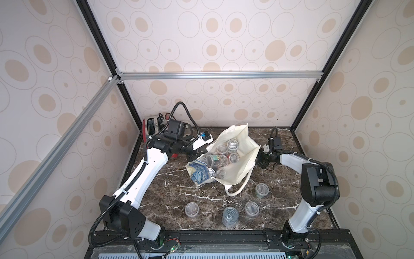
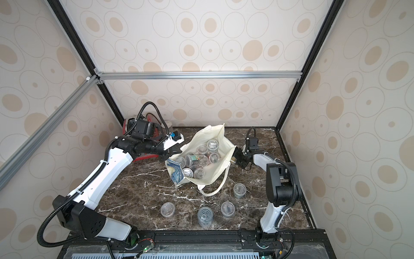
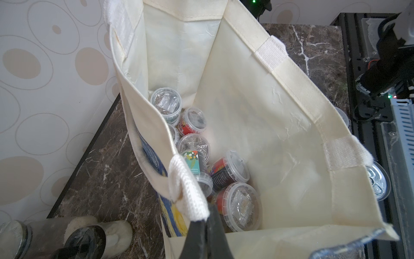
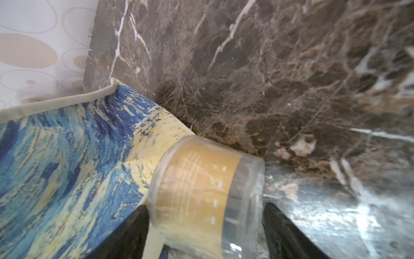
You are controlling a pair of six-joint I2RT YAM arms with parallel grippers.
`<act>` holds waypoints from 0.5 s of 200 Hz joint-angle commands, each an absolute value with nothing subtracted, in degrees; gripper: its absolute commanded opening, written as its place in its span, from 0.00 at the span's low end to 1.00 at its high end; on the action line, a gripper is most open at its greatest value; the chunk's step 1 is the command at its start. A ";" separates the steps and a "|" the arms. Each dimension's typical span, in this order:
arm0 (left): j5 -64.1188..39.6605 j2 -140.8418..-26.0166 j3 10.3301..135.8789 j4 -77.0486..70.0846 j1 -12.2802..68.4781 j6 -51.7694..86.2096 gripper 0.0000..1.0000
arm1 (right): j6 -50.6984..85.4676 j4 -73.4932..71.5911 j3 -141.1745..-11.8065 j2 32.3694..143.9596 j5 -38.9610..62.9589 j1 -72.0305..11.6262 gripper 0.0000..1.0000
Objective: Take out the seed jars from the canvas bag
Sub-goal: Adjust the seed jar at the center of the board.
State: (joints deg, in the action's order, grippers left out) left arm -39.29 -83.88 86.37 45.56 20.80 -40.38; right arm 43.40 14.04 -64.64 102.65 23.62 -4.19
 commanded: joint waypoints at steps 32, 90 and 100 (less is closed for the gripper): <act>-40.56 -84.86 88.64 46.82 21.05 -42.75 0.00 | 37.10 26.84 -69.37 103.31 13.06 -7.95 0.87; -39.01 -85.00 89.82 46.23 21.01 -41.73 0.00 | 36.59 33.94 -74.87 106.87 2.59 -12.13 0.87; -38.98 -84.91 89.69 46.23 21.01 -41.74 0.00 | 36.11 35.67 -75.91 107.58 1.22 -12.20 0.86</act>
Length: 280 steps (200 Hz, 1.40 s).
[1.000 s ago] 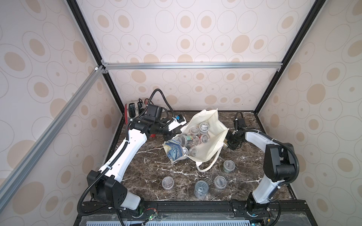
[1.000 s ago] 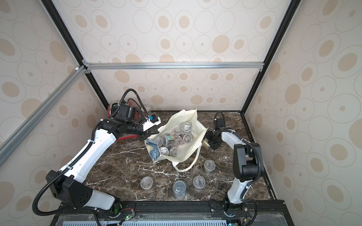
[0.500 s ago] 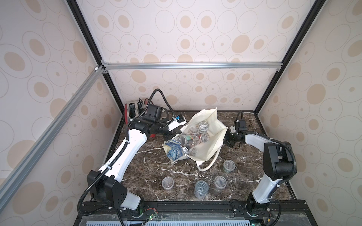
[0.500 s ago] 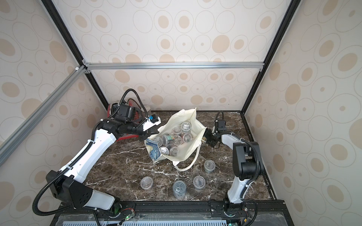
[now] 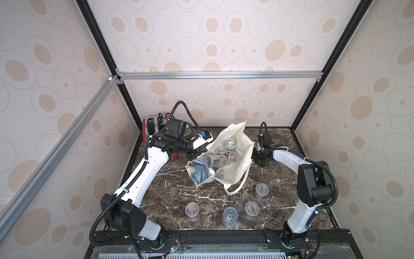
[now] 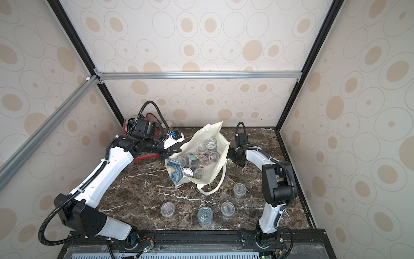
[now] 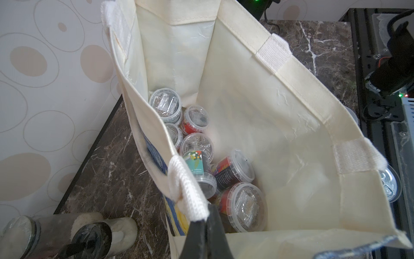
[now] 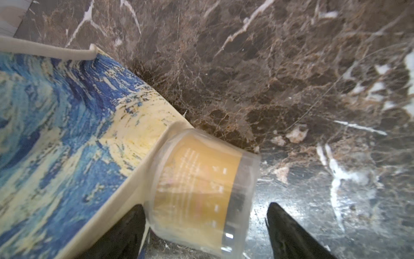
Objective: Take out the seed jars from the canvas bag
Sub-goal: Adjust the seed jar at the center of the board.
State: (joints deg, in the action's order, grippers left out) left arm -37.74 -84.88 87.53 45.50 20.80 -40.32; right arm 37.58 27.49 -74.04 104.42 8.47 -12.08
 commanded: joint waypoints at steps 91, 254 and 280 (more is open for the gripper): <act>-38.91 -84.29 88.70 46.14 20.92 -41.92 0.00 | 33.07 41.83 -76.46 105.66 -5.14 -12.16 0.84; -39.34 -84.07 88.04 45.96 20.92 -42.26 0.00 | 29.97 21.85 -63.57 100.06 29.13 -5.25 0.69; -39.52 -84.37 88.24 45.93 20.87 -42.06 0.00 | 30.65 20.51 -60.73 101.84 35.13 -3.37 0.70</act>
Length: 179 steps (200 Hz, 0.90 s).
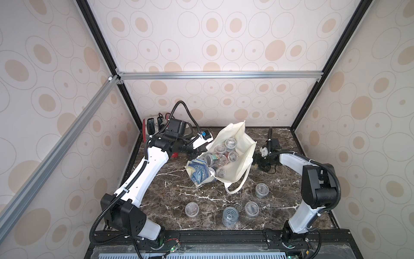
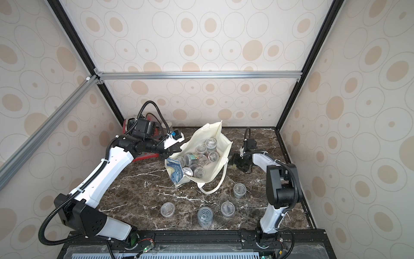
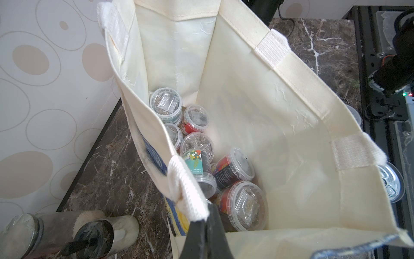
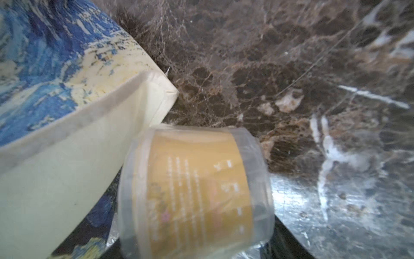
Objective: Take out the seed jars from the canvas bag
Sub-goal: Adjust the seed jar at the center of the board.
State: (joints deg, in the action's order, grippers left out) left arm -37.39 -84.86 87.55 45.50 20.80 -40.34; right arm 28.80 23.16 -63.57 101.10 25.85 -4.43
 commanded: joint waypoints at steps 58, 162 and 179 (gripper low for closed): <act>-40.02 -84.99 88.68 45.84 20.90 -41.67 0.00 | 30.39 19.53 -55.70 99.57 36.21 1.77 0.78; -40.32 -85.43 89.55 46.64 20.92 -41.89 0.00 | 24.05 23.64 -53.44 92.38 35.41 7.00 0.84; -40.22 -85.43 89.47 46.84 20.92 -41.97 0.00 | 18.81 23.87 -54.37 90.52 37.40 6.77 0.85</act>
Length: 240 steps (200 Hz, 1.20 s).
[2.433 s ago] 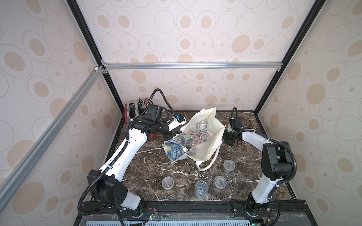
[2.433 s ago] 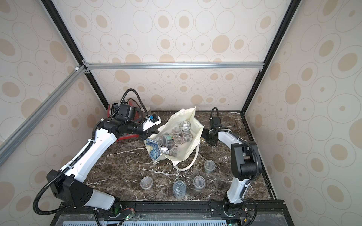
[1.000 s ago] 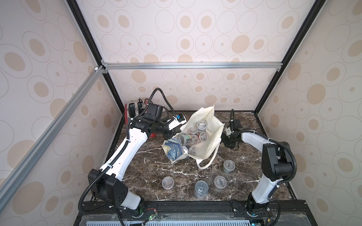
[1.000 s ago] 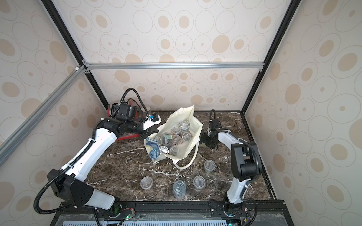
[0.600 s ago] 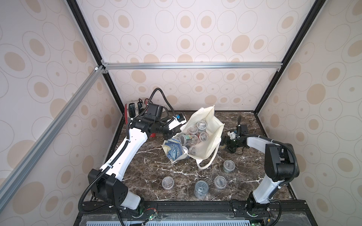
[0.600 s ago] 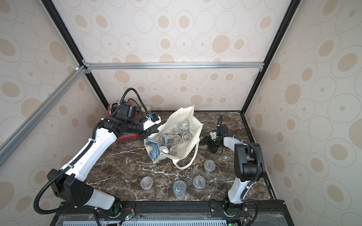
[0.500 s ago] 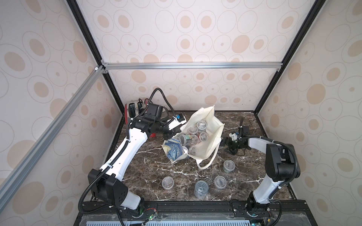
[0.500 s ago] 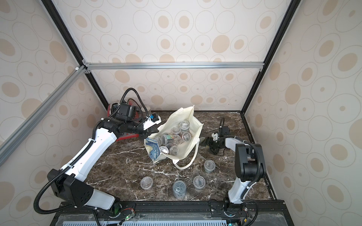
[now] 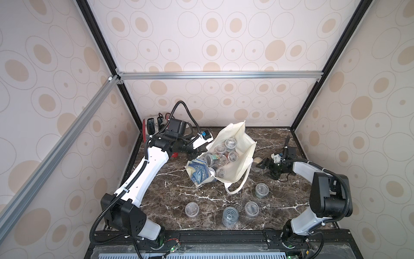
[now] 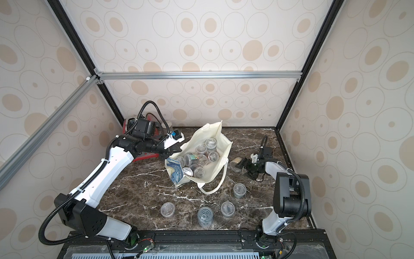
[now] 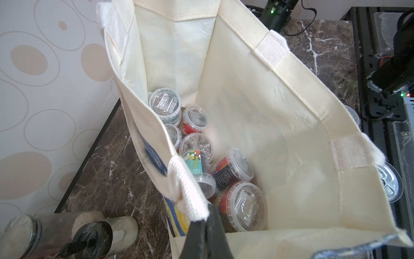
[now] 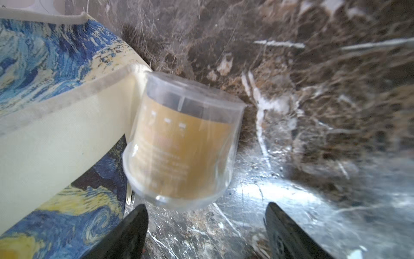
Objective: Take out the seed jars from the canvas bag
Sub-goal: Adjust the seed jar at the center of the board.
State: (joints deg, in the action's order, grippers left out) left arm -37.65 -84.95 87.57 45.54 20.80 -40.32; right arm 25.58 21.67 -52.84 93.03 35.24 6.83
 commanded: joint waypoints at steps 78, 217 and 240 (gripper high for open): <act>-40.79 -85.34 89.60 46.86 20.91 -42.12 0.00 | -19.51 15.72 -52.32 81.22 26.29 4.24 0.93; -40.01 -83.67 88.94 47.20 20.92 -42.63 0.00 | -37.10 33.79 -72.23 103.61 20.92 -0.30 0.96; -40.16 -83.84 89.03 47.36 20.92 -42.72 0.00 | -37.97 34.18 -73.35 104.30 20.38 -0.35 0.95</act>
